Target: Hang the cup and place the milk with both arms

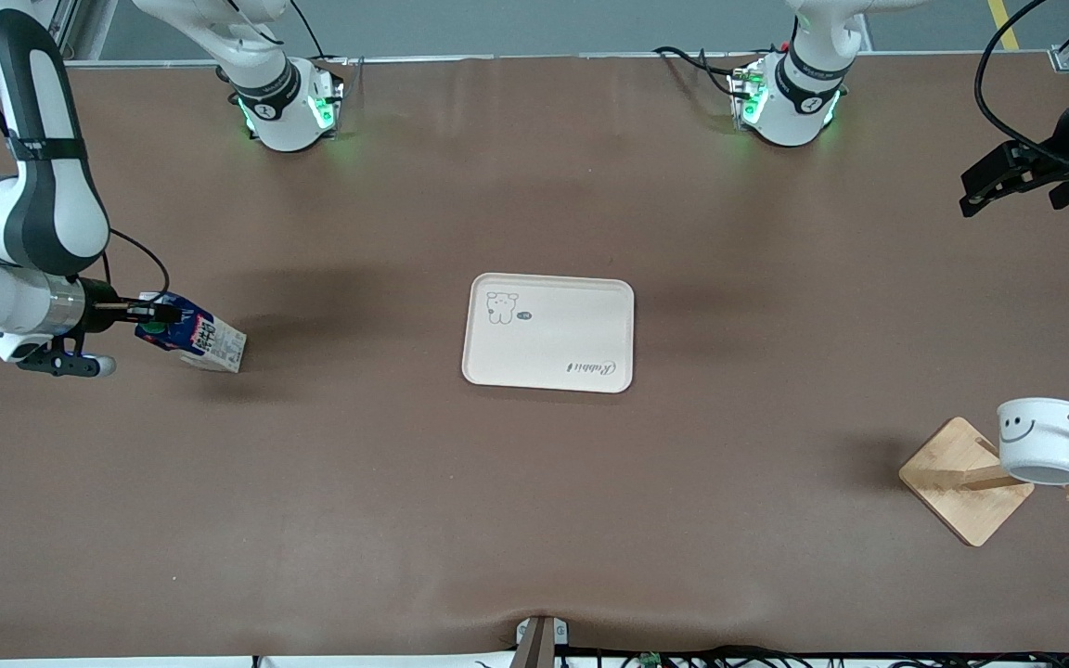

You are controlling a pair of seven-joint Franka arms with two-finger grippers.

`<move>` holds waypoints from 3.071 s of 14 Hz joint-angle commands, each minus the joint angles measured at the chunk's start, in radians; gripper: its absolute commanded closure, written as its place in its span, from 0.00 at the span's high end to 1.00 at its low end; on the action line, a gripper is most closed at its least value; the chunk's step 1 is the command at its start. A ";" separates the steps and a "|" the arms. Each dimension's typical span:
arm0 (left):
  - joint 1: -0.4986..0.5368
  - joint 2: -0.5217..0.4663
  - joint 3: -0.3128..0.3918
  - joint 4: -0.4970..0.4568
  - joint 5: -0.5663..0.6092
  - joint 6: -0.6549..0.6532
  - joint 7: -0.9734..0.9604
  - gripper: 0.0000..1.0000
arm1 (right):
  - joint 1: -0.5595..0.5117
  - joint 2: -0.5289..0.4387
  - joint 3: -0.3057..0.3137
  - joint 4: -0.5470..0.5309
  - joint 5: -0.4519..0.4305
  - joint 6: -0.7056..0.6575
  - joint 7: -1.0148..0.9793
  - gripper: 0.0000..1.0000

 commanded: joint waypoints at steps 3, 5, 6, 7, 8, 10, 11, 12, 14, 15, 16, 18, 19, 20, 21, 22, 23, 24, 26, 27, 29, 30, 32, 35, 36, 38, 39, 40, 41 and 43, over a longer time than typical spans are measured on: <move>0.021 -0.010 0.005 -0.003 -0.018 -0.006 0.029 1.00 | -0.014 -0.001 0.013 0.019 -0.015 -0.032 0.005 1.00; 0.030 -0.008 0.005 -0.003 -0.018 -0.006 0.048 1.00 | -0.011 0.003 0.013 0.079 -0.010 -0.098 0.007 1.00; 0.042 -0.008 0.005 -0.002 -0.018 -0.006 0.049 1.00 | -0.009 0.004 0.015 0.106 -0.009 -0.115 0.007 1.00; 0.042 -0.010 0.005 -0.002 -0.018 -0.006 0.048 1.00 | -0.008 0.004 0.015 0.136 -0.006 -0.132 0.007 1.00; 0.042 -0.010 0.005 0.001 -0.018 -0.006 0.048 1.00 | -0.011 0.004 0.015 0.169 -0.004 -0.149 -0.002 1.00; 0.041 -0.008 0.005 0.006 -0.018 -0.014 0.048 1.00 | -0.003 0.004 0.015 0.251 -0.002 -0.189 -0.007 1.00; 0.041 -0.007 0.005 0.005 -0.016 -0.015 0.048 1.00 | 0.000 0.008 0.015 0.306 -0.007 -0.190 -0.007 1.00; 0.041 -0.007 0.005 0.005 -0.016 -0.015 0.049 1.00 | 0.000 0.029 0.016 0.368 -0.012 -0.207 -0.009 1.00; 0.038 -0.005 0.004 0.006 -0.016 -0.018 0.049 1.00 | 0.023 0.043 0.016 0.491 -0.031 -0.281 -0.009 1.00; 0.035 -0.004 0.004 0.006 -0.016 -0.018 0.049 1.00 | 0.043 0.053 0.016 0.560 -0.077 -0.299 -0.009 1.00; 0.033 0.001 0.001 0.008 -0.018 -0.018 0.049 1.00 | 0.067 0.054 0.018 0.620 -0.128 -0.310 -0.007 1.00; 0.029 0.003 -0.007 0.009 -0.016 -0.018 0.049 1.00 | 0.087 0.045 0.024 0.708 -0.113 -0.322 -0.005 1.00; 0.026 0.003 -0.009 0.008 -0.016 -0.018 0.051 1.00 | 0.090 0.033 0.032 0.713 -0.092 -0.330 -0.007 1.00; 0.026 0.001 -0.018 0.009 -0.016 -0.018 0.051 1.00 | 0.095 0.027 0.038 0.713 -0.079 -0.336 -0.007 1.00; 0.029 0.001 -0.028 0.009 -0.016 -0.018 0.051 1.00 | 0.099 0.023 0.036 0.714 -0.079 -0.342 -0.005 1.00; 0.029 -0.001 -0.029 0.009 -0.018 -0.020 0.049 1.00 | 0.106 0.002 0.038 0.711 -0.088 -0.368 -0.002 1.00; 0.029 -0.002 -0.030 0.009 -0.019 -0.020 0.048 1.00 | 0.115 -0.042 0.035 0.682 -0.090 -0.434 0.005 1.00; 0.029 -0.002 -0.030 0.009 -0.028 -0.020 0.046 1.00 | 0.109 -0.094 0.033 0.603 -0.087 -0.434 0.007 1.00; 0.032 -0.002 -0.029 0.011 -0.041 -0.020 0.046 1.00 | 0.109 -0.226 0.032 0.414 -0.087 -0.344 0.005 1.00; 0.030 -0.004 -0.030 0.011 -0.041 -0.020 0.045 1.00 | 0.109 -0.281 0.032 0.338 -0.087 -0.306 0.005 1.00; 0.029 -0.010 -0.032 0.011 -0.041 -0.033 0.046 1.00 | 0.097 -0.325 0.027 0.285 -0.087 -0.313 0.005 1.00; 0.029 -0.010 -0.032 0.011 -0.041 -0.038 0.048 1.00 | 0.078 -0.323 0.027 0.292 -0.088 -0.357 0.005 1.00; 0.030 -0.010 -0.032 0.011 -0.041 -0.040 0.049 1.00 | 0.063 -0.316 0.030 0.320 -0.090 -0.393 -0.001 1.00; 0.029 -0.008 -0.032 0.018 -0.041 -0.041 0.049 1.00 | 0.066 -0.302 0.033 0.415 -0.093 -0.416 0.002 1.00; 0.029 -0.010 -0.032 0.018 -0.041 -0.041 0.049 1.00 | 0.066 -0.296 0.033 0.418 -0.091 -0.416 -0.001 1.00; 0.029 -0.010 -0.035 0.018 -0.044 -0.043 0.049 1.00 | 0.067 -0.293 0.033 0.418 -0.093 -0.411 0.004 1.00; 0.029 -0.010 -0.039 0.018 -0.050 -0.046 0.049 1.00 | 0.069 -0.291 0.033 0.418 -0.095 -0.408 0.004 1.00; 0.030 -0.008 -0.038 0.018 -0.052 -0.050 0.049 1.00 | 0.066 -0.291 0.033 0.418 -0.095 -0.408 0.004 1.00; 0.030 -0.008 -0.038 0.018 -0.053 -0.050 0.049 1.00 | 0.064 -0.289 0.033 0.418 -0.095 -0.408 0.004 1.00; 0.030 -0.008 -0.038 0.018 -0.053 -0.050 0.045 1.00 | 0.063 -0.288 0.033 0.418 -0.095 -0.407 0.004 1.00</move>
